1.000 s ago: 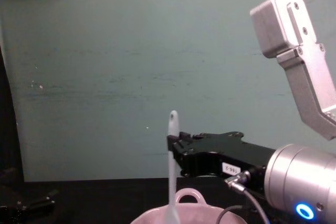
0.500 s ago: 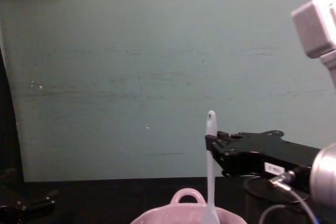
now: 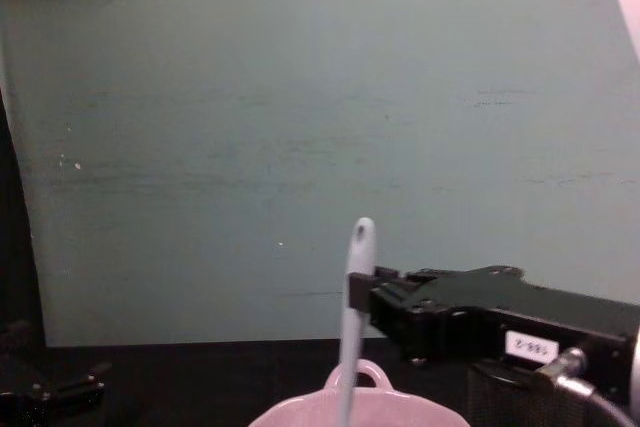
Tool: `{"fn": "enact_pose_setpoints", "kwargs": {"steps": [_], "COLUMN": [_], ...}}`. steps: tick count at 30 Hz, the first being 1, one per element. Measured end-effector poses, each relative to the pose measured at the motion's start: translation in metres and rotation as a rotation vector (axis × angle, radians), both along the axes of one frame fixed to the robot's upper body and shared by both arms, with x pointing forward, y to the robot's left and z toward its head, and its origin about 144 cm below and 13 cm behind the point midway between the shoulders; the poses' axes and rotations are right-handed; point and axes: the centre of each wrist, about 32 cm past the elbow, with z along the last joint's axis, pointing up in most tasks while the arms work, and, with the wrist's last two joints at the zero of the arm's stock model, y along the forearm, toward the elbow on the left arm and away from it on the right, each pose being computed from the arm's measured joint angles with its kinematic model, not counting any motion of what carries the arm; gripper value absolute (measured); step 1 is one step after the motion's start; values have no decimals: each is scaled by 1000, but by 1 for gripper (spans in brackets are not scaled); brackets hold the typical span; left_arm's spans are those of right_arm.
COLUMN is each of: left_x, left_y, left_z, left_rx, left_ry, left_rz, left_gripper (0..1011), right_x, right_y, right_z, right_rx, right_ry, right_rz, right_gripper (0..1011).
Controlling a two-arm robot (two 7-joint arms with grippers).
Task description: Use the one hand to pick up the spoon and stir the clear water in the bowl.
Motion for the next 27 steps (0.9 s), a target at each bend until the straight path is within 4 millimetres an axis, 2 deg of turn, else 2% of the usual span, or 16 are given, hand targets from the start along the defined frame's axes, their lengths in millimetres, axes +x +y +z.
{"fn": "enact_pose_setpoints", "kwargs": {"steps": [8, 16, 22, 27], "left_x": [0, 0, 0, 0], "left_y": [0, 0, 0, 0], "left_z": [0, 0, 0, 0], "left_rx": [0, 0, 0, 0], "left_ry": [0, 0, 0, 0], "left_rz": [0, 0, 0, 0], "left_gripper": [1011, 1011, 1011, 1011], "right_x": [4, 19, 29, 34], "right_y": [21, 38, 41, 32], "right_z": [-6, -12, -15, -13], "right_rx": [18, -17, -33, -55], "right_ry": [15, -53, -94, -89], "right_rz": [42, -29, -98, -147], "right_gripper": [109, 109, 109, 109]}}
